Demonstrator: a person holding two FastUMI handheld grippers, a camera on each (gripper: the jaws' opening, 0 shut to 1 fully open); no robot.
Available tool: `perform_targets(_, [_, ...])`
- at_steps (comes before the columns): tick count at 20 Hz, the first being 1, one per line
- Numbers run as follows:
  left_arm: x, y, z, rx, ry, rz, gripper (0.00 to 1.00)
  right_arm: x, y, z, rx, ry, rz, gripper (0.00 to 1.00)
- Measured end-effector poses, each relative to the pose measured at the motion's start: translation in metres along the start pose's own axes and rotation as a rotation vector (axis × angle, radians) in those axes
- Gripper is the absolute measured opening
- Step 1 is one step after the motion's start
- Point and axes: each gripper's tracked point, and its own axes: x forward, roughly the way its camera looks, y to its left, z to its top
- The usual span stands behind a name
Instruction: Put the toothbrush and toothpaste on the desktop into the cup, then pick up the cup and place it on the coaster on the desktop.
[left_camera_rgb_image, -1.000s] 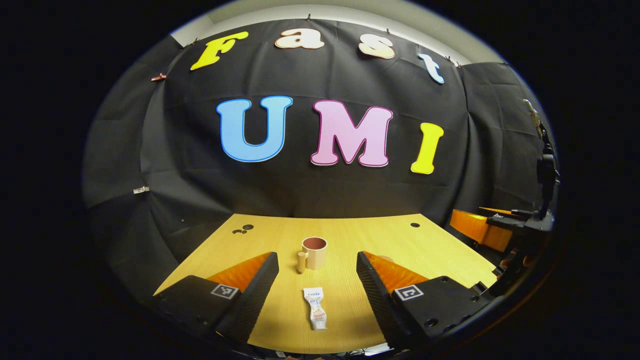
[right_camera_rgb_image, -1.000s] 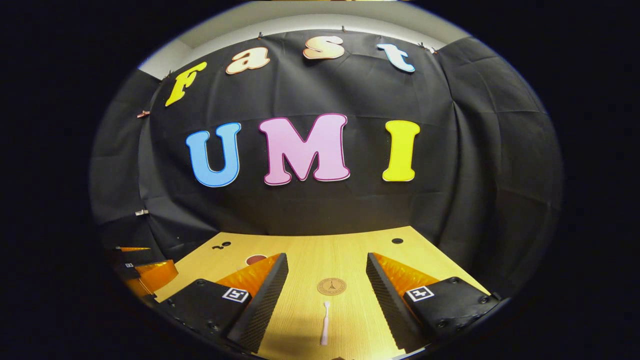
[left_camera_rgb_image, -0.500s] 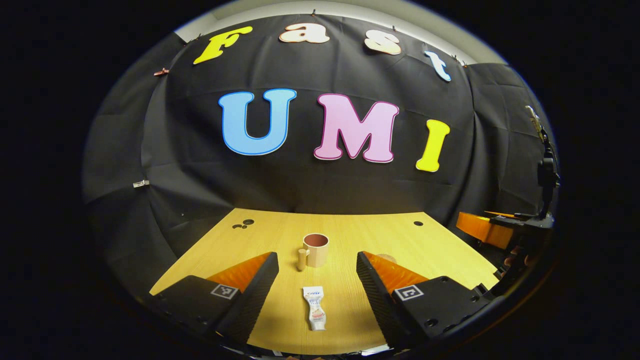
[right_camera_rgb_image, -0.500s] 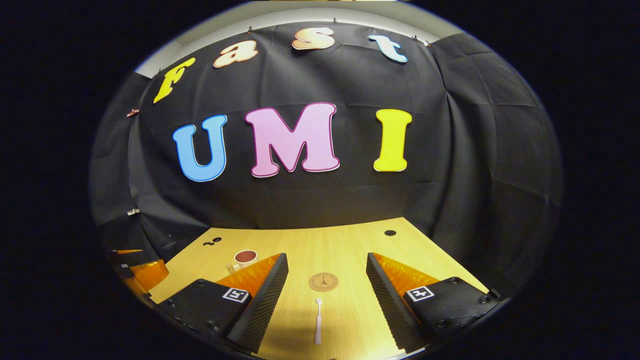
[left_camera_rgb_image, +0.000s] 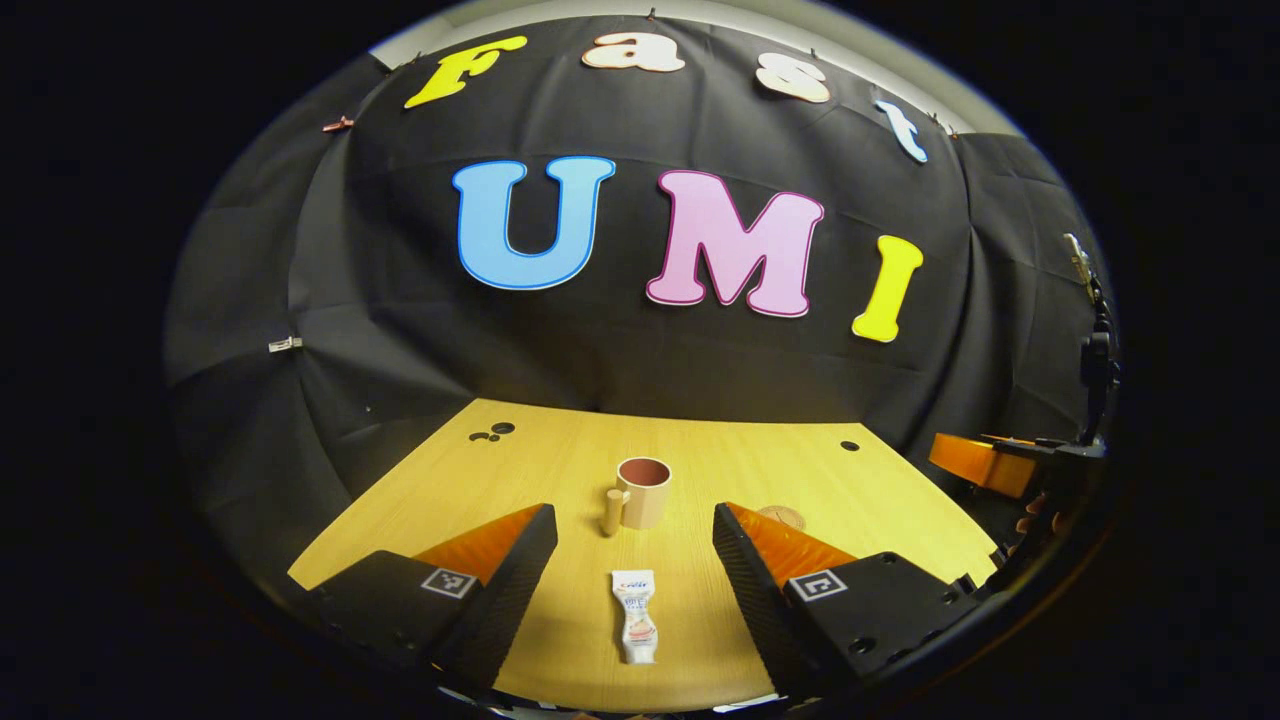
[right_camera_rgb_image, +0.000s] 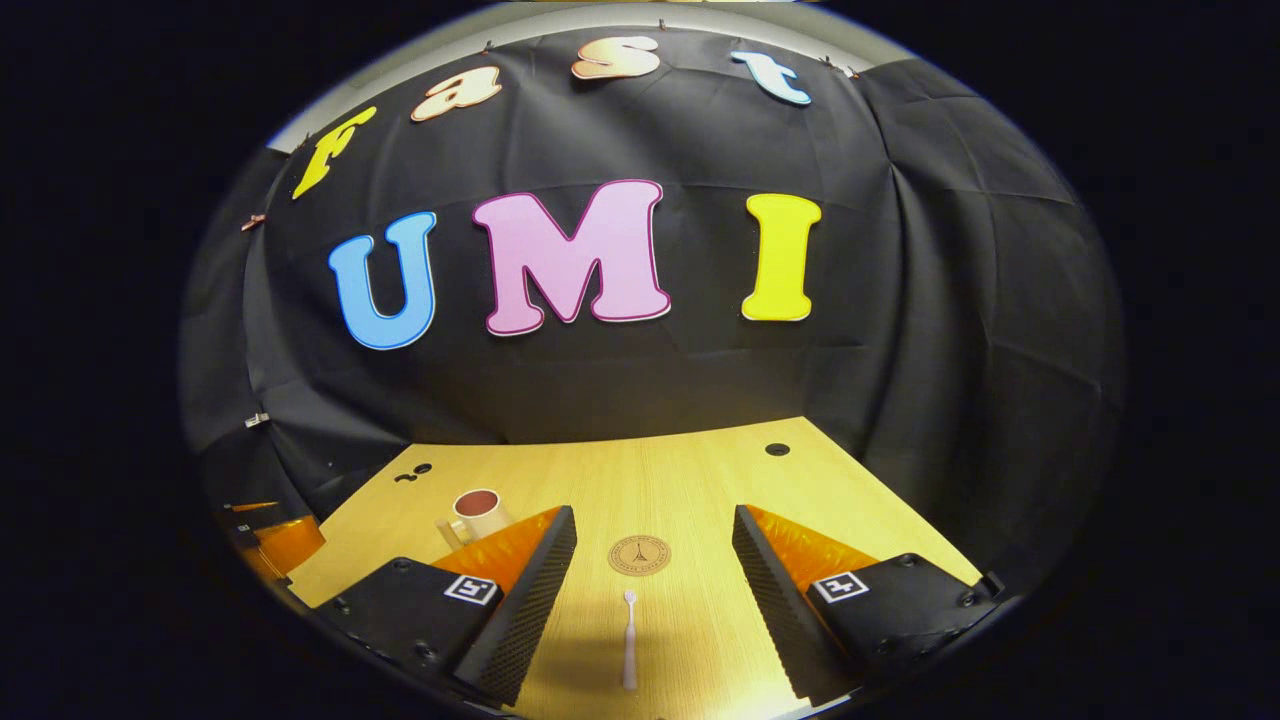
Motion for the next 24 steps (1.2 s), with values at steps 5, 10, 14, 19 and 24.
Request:
perform_targets(5, [0.021, 0.007, -0.025, -0.024, 0.087, 0.006, 0.98, 0.013, 0.004, -0.011, 0.003, 0.042, 0.025, 0.97])
perform_targets(10, [0.041, 0.013, -0.057, -0.017, 0.187, 0.014, 0.98, 0.03, 0.006, -0.025, 0.001, 0.089, 0.048, 0.98])
perform_targets(14, [0.06, 0.01, -0.092, -0.021, 0.295, 0.006, 0.98, 0.047, 0.01, -0.037, -0.018, 0.127, 0.074, 0.99])
perform_targets(19, [0.081, 0.004, -0.133, -0.046, 0.42, -0.01, 0.98, 0.063, 0.02, -0.061, -0.075, 0.189, 0.133, 0.99])
perform_targets(24, [0.099, 0.002, -0.169, -0.058, 0.524, 0.029, 0.98, 0.081, 0.02, -0.088, -0.087, 0.277, 0.173, 0.99])
